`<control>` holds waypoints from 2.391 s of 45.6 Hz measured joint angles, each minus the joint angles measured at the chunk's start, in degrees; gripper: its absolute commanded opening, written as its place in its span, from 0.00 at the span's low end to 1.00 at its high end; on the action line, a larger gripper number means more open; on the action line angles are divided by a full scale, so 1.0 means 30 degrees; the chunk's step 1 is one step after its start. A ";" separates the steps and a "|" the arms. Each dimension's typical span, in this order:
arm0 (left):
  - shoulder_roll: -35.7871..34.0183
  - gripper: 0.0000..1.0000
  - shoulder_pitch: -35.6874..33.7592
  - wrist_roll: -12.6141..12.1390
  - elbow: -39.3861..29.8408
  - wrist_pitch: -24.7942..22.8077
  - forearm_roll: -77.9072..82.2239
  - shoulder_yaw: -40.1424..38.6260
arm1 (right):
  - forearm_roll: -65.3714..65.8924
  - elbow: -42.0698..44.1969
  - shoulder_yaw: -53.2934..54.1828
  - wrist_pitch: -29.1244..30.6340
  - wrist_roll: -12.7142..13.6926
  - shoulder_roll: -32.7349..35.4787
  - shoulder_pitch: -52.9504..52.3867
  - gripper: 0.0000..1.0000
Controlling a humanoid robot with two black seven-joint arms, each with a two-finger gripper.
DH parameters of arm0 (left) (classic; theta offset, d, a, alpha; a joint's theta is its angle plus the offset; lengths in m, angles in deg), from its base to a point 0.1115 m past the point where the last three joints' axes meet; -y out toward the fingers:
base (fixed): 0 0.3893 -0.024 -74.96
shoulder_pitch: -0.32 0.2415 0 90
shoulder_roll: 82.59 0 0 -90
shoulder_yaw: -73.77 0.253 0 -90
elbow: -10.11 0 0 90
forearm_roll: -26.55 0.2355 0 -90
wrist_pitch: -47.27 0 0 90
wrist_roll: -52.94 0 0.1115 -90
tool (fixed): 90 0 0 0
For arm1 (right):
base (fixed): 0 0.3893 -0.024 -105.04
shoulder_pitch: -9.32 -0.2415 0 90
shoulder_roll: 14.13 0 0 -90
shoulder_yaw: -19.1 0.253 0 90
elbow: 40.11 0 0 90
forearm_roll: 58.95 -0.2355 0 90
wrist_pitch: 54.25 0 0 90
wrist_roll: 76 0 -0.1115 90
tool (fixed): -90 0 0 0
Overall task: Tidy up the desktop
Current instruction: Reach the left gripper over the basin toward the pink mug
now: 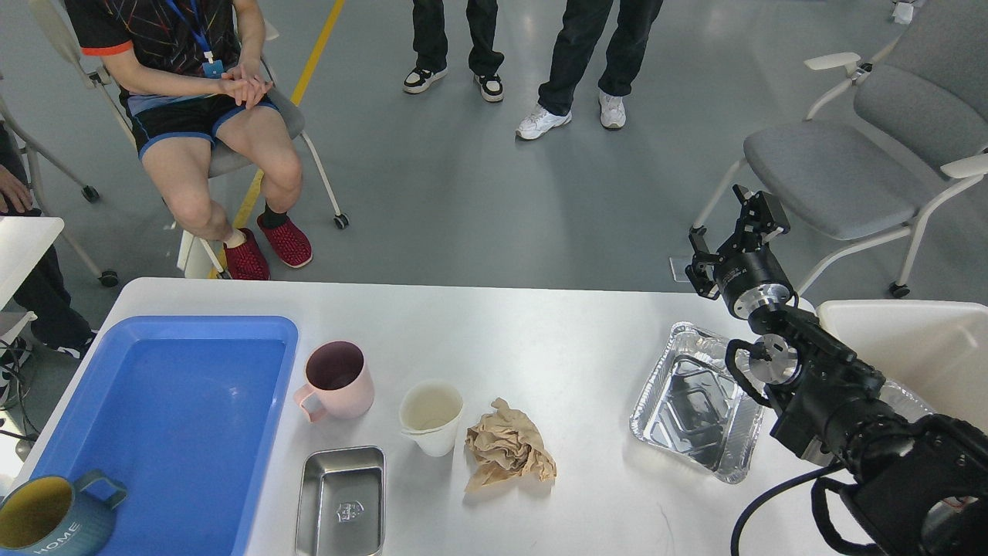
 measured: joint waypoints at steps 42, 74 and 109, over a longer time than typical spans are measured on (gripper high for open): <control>1.6039 0.97 -0.1171 -0.1192 0.4770 0.2115 0.8392 0.0227 | -0.0002 -0.0032 0.0012 0.0022 -0.0001 0.0012 0.0000 1.00; 2.2921 0.96 -0.1242 -0.1036 1.1796 0.2157 0.8293 0.3715 | -0.0001 -0.0014 0.0012 0.0021 0.0028 0.0018 -0.0075 1.00; 2.5268 0.96 -0.1169 -0.0164 1.3850 0.2477 0.8366 0.4792 | -0.0002 0.0001 0.0008 -0.0007 0.0028 0.0104 -0.0099 1.00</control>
